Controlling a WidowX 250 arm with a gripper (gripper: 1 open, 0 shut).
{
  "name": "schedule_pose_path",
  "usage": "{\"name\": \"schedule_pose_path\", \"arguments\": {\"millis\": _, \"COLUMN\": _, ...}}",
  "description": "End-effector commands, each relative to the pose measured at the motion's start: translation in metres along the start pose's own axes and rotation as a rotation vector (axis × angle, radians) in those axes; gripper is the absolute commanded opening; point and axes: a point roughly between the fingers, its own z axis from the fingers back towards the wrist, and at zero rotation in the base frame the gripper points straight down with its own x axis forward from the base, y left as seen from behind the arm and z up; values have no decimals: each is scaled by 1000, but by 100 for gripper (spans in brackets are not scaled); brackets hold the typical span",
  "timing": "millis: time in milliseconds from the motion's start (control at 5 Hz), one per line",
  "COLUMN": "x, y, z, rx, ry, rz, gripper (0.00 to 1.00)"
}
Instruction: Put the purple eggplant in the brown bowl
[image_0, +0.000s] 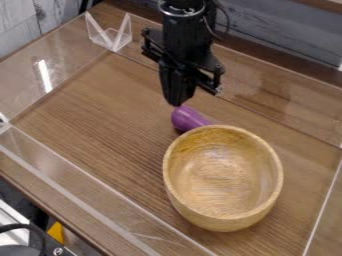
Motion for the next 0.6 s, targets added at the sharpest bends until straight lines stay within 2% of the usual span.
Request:
{"name": "schedule_pose_path", "arguments": {"millis": 0, "x": -4, "y": -7, "z": 11, "rx": -3, "ry": -32, "rz": -5, "gripper": 0}}
{"name": "schedule_pose_path", "arguments": {"millis": 400, "x": -17, "y": -17, "z": 12, "rx": -17, "ry": -6, "rz": -19, "gripper": 0}}
